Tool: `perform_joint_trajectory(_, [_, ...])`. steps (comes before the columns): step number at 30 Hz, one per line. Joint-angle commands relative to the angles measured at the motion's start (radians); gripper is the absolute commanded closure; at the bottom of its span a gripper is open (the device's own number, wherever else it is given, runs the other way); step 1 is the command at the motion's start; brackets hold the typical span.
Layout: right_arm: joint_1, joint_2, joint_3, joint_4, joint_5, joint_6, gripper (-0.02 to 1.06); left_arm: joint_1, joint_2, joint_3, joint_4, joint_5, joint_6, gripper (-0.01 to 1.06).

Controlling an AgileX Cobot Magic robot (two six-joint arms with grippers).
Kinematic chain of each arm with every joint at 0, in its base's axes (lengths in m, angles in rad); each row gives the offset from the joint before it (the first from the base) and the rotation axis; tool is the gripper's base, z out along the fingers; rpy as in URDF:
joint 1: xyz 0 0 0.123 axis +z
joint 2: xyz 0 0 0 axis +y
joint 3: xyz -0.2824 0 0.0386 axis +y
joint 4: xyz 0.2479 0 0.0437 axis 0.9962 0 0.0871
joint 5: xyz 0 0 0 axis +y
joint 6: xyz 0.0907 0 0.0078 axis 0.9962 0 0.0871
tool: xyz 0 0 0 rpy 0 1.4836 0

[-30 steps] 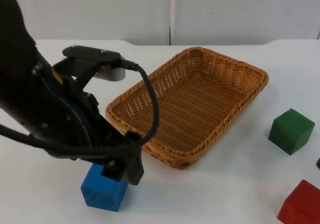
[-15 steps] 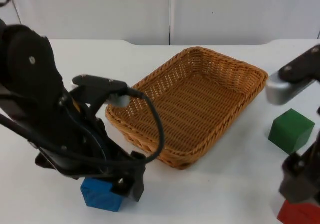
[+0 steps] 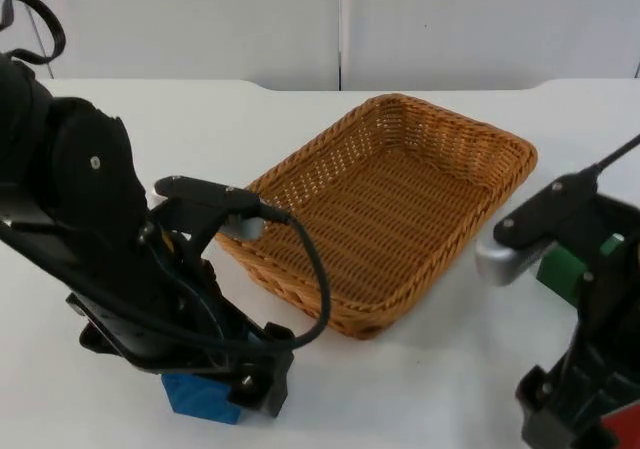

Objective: Pick up one cube with each hand and place exactly two cubes into the same basket, leaving the remaining cube outside.

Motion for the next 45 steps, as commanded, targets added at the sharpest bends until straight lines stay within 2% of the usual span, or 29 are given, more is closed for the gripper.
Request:
perform_joint_trajectory(1, [0.005, 0.026, 0.001, -0.009, -0.03, -0.009, -0.01, -0.006, 0.014, -0.004, 0.004, -0.015, -0.008, 0.0])
perform_joint_trajectory(9, [-0.01, 0.039, 0.001, -0.038, -0.046, -0.009, -0.01, -0.006, 0.031, -0.004, 0.004, -0.017, -0.008, 0.0])
perform_joint_trajectory(15, [-0.077, 0.041, 0.001, -0.04, -0.063, -0.016, -0.01, -0.006, 0.031, -0.004, 0.004, -0.029, -0.008, 0.0])
perform_joint_trajectory(30, [-0.077, 0.089, 0.001, -0.037, -0.081, -0.027, 0.0, -0.006, 0.031, -0.004, 0.007, -0.044, -0.008, 0.0])
perform_joint_trajectory(34, [-0.077, 0.124, 0.001, -0.01, -0.096, -0.027, 0.01, -0.006, 0.031, -0.004, 0.007, -0.04, -0.008, 0.0])
perform_joint_trajectory(40, [-0.077, 0.133, 0.001, -0.01, -0.099, -0.027, 0.14, -0.006, 0.031, -0.004, 0.007, -0.038, -0.008, 0.0])
perform_joint_trajectory(43, [-0.077, 0.133, 0.001, -0.01, -0.097, -0.027, 0.31, -0.006, 0.031, -0.004, 0.007, -0.038, -0.008, 0.0])
perform_joint_trajectory(44, [-0.077, 0.133, 0.001, -0.01, -0.097, -0.027, 0.43, -0.006, 0.031, -0.004, 0.005, -0.036, -0.008, 0.02])
perform_joint_trajectory(45, [-0.077, 0.133, 0.001, -0.01, -0.097, -0.027, 0.43, -0.006, 0.031, -0.004, 0.005, -0.036, -0.008, 0.02])
